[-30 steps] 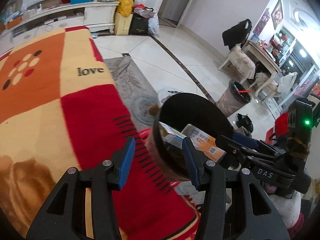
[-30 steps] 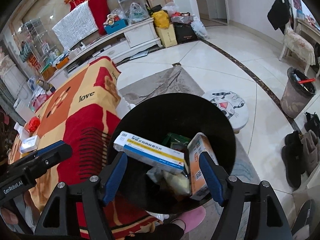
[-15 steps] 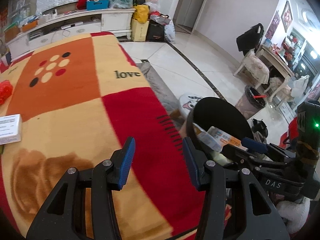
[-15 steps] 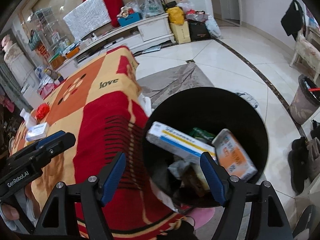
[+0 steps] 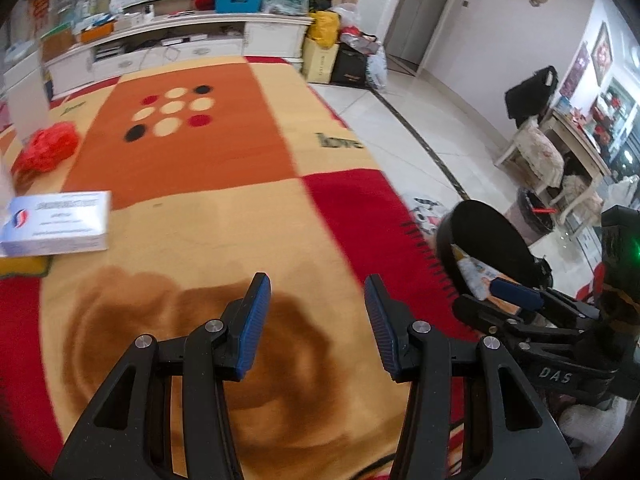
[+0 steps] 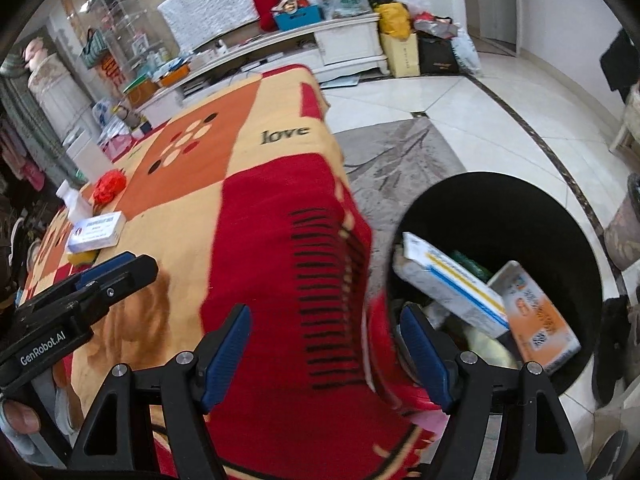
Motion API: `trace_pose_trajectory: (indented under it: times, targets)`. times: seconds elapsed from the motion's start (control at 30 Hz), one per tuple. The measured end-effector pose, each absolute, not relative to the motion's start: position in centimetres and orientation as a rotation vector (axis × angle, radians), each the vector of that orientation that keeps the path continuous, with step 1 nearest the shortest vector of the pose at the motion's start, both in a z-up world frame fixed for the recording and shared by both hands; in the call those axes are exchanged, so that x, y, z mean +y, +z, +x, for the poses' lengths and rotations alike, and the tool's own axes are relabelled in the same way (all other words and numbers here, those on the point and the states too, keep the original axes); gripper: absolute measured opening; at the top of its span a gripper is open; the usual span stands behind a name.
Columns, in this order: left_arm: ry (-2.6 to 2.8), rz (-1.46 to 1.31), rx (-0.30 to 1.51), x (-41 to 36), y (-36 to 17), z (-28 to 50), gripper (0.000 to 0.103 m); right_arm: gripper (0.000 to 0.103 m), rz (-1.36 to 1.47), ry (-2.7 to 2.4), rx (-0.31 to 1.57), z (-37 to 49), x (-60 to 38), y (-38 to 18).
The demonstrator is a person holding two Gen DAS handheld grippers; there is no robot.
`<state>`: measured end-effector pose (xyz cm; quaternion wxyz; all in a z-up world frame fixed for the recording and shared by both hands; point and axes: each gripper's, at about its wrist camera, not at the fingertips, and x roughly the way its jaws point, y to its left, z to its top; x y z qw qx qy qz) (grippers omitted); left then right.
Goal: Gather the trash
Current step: 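Move both tools back to the table toward the yellow sponge and white box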
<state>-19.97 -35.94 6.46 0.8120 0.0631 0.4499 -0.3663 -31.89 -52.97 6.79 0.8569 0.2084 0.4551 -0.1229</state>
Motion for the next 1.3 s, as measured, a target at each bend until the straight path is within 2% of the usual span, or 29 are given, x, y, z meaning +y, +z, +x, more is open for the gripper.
trace_pose_trajectory:
  times: [0.53, 0.67, 0.77, 1.0, 1.3]
  targets:
    - [-0.486, 0.003, 0.937, -21.4, 7.1, -11.6, 0.048, 0.074, 0.347, -0.096, 1.009, -27.0, -45.7, 6.2]
    - [-0.387, -0.081, 0.921, -17.6, 7.7, -8.2, 0.055, 0.074, 0.338, -0.072, 1.013, -26.0, -44.4, 6.1]
    - [-0.340, -0.132, 0.932, -15.9, 7.5, -5.9, 0.055, 0.074, 0.333, -0.061, 1.013, -25.7, -43.9, 6.3]
    - [-0.410, -0.196, 1.008, -16.4, 5.8, -4.0, 0.055, 0.074, 0.331, -0.057, 1.018, -25.3, -43.4, 6.4]
    - [-0.747, -0.129, 1.041, -21.9, 5.6, -11.0, 0.055, 0.074, 0.359, -0.077, 1.013, -25.1, -44.3, 6.4]
